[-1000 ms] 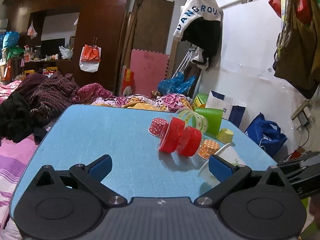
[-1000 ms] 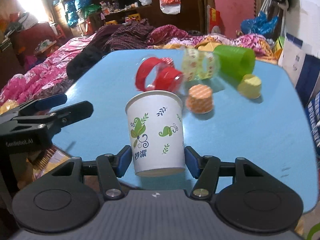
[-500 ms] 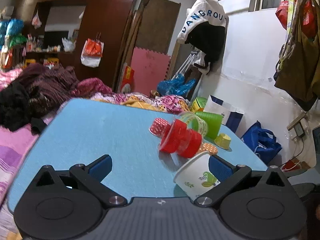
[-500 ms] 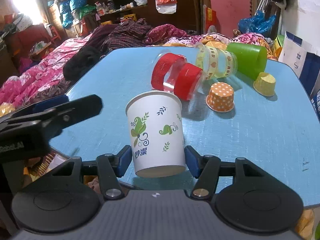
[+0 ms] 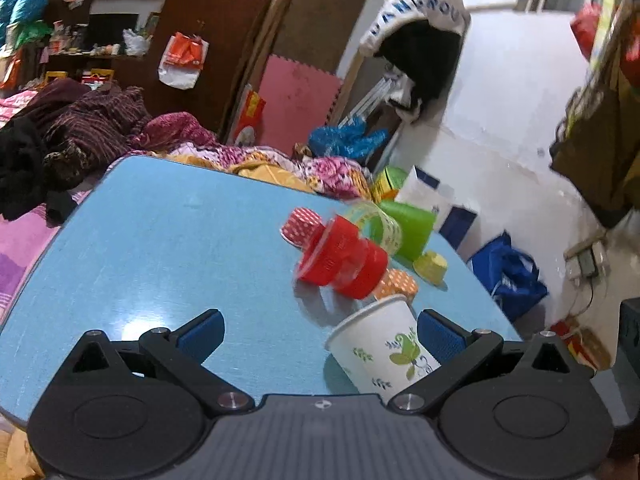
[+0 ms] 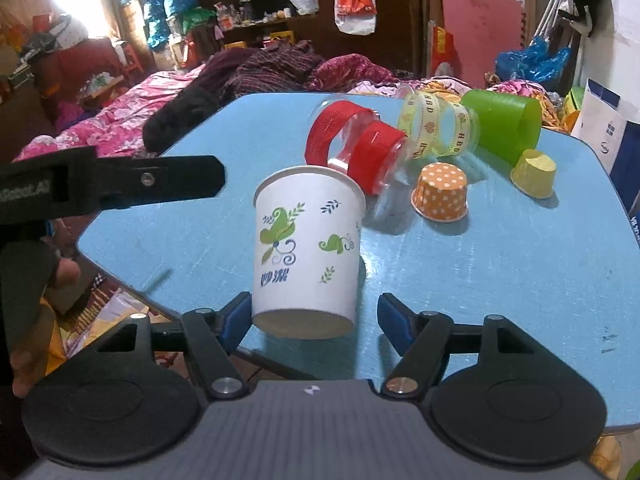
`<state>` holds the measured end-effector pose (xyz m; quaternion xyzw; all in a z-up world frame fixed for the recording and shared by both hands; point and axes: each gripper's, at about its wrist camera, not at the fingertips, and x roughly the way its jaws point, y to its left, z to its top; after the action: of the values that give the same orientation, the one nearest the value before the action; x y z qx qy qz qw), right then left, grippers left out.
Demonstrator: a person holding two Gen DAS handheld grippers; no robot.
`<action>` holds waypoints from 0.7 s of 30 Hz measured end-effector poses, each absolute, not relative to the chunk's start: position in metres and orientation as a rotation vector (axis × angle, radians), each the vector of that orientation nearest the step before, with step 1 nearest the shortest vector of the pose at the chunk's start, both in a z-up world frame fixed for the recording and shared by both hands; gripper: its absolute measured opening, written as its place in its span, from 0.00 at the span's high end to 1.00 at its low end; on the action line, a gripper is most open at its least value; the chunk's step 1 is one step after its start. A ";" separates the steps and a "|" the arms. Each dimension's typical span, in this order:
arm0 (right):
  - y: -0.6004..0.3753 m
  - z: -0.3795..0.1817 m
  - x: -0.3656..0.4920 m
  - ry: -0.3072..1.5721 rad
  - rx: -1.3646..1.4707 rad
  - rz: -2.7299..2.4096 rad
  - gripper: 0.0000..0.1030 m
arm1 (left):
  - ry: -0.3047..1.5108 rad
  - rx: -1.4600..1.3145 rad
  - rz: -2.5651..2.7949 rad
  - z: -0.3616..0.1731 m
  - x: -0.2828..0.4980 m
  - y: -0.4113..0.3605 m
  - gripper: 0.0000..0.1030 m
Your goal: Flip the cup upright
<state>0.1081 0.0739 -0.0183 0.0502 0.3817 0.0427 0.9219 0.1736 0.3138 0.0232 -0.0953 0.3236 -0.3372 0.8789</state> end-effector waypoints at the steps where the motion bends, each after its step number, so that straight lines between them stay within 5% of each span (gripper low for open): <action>1: 0.072 -0.018 0.106 0.780 0.105 0.096 0.32 | 0.684 -0.189 -0.700 0.024 0.173 0.309 0.00; 21: 0.067 -0.021 0.097 0.704 0.115 0.240 0.33 | 0.935 -0.104 -0.713 0.018 0.193 0.241 0.08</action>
<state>0.0972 0.0675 -0.0212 0.0564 0.3439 0.1170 0.9300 0.1929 0.2411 0.0185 -0.0489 0.4410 -0.3361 0.8307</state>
